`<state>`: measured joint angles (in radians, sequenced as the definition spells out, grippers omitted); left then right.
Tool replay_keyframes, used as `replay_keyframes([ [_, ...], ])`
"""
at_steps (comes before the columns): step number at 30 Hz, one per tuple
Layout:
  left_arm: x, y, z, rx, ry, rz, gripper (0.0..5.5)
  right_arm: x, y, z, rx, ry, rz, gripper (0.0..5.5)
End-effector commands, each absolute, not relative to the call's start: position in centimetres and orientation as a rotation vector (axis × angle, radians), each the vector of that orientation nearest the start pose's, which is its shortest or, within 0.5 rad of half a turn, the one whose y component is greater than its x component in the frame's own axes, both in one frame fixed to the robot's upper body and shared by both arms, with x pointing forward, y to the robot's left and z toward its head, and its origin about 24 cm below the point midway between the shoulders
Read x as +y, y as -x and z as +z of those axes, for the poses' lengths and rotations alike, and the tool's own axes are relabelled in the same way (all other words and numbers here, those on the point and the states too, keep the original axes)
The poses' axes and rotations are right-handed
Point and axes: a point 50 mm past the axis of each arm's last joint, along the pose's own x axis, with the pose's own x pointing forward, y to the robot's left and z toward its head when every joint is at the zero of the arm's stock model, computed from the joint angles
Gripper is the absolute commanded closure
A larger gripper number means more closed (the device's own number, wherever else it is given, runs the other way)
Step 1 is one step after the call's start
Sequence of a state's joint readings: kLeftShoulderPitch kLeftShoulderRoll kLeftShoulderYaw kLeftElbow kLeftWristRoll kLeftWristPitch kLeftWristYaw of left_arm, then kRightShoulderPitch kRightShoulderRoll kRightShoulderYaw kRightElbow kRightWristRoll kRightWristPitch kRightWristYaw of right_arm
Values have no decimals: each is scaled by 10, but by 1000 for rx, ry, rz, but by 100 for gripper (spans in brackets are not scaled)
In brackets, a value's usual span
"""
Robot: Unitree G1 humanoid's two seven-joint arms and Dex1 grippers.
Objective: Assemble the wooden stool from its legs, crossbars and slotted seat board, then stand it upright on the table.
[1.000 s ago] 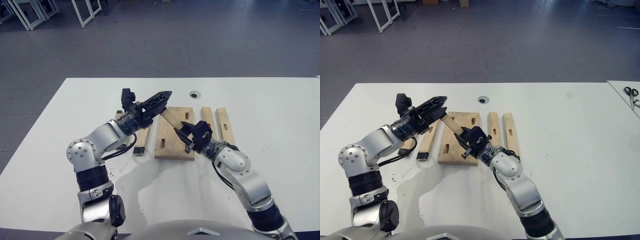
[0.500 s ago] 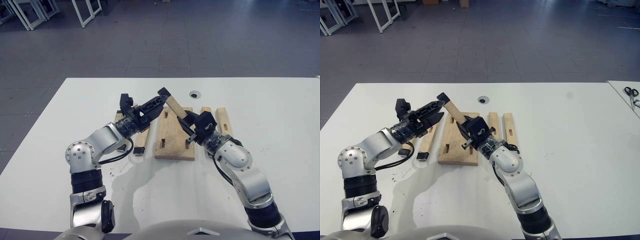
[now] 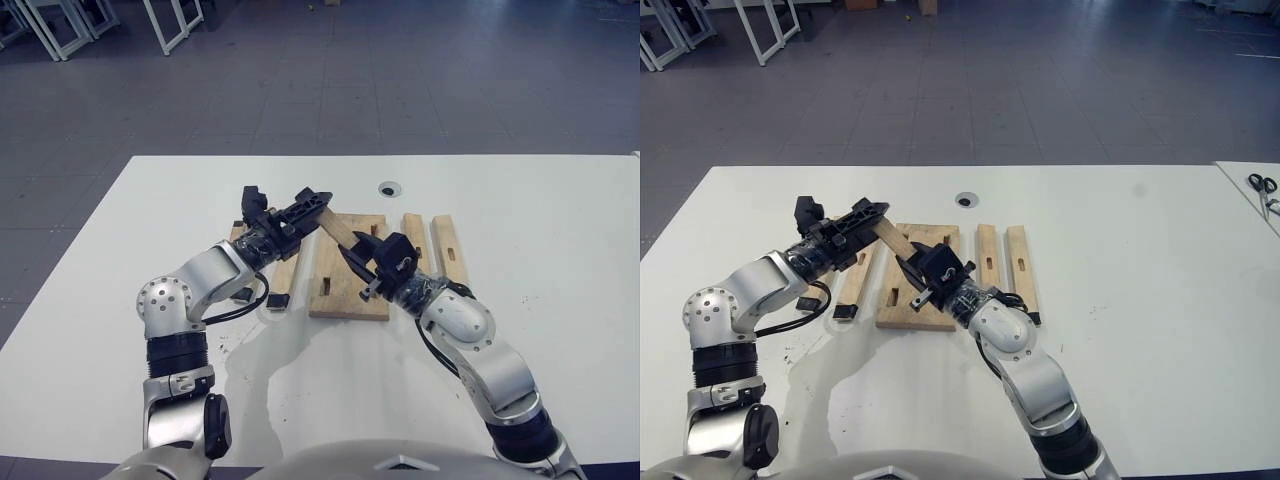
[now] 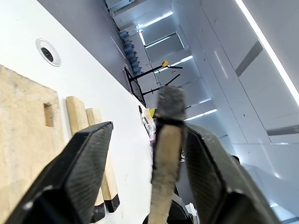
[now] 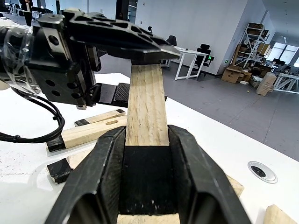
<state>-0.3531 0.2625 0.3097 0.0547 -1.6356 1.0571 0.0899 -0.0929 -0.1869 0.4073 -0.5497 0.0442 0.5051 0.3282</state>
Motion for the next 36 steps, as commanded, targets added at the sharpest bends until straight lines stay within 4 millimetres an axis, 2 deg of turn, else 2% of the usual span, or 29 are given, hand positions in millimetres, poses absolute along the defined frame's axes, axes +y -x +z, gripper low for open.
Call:
replay_keyframes([
  [1,156,-284,124,485,1172,-694,357,-57,-218,123,-56,167,787,422],
  [9,149,-283,132,508,1174,-735,486,-57,-219,124,-60,173,785,422],
  [13,149,-282,131,503,1065,-728,496,-57,-219,124,-62,172,780,422],
  [17,146,-280,132,476,1064,-746,499,-58,-220,123,-54,166,778,422],
  [18,145,-280,133,472,1068,-750,501,-59,-220,123,-48,159,781,385],
  [21,146,-282,134,449,1064,-736,507,-61,-219,123,-29,118,804,337],
  [24,155,-285,127,448,978,-645,507,-65,-217,123,-10,104,823,283],
  [27,182,-285,131,374,818,-506,507,-80,-216,121,26,94,762,222],
  [30,219,-281,152,212,661,-327,507,-99,-211,113,71,103,656,169],
  [32,234,-281,163,122,501,-212,507,-106,-202,105,111,129,612,134],
  [34,238,-285,162,71,376,-131,507,-104,-195,96,149,177,589,114],
  [36,235,-291,148,83,280,-90,507,-101,-195,94,153,210,577,113],
])
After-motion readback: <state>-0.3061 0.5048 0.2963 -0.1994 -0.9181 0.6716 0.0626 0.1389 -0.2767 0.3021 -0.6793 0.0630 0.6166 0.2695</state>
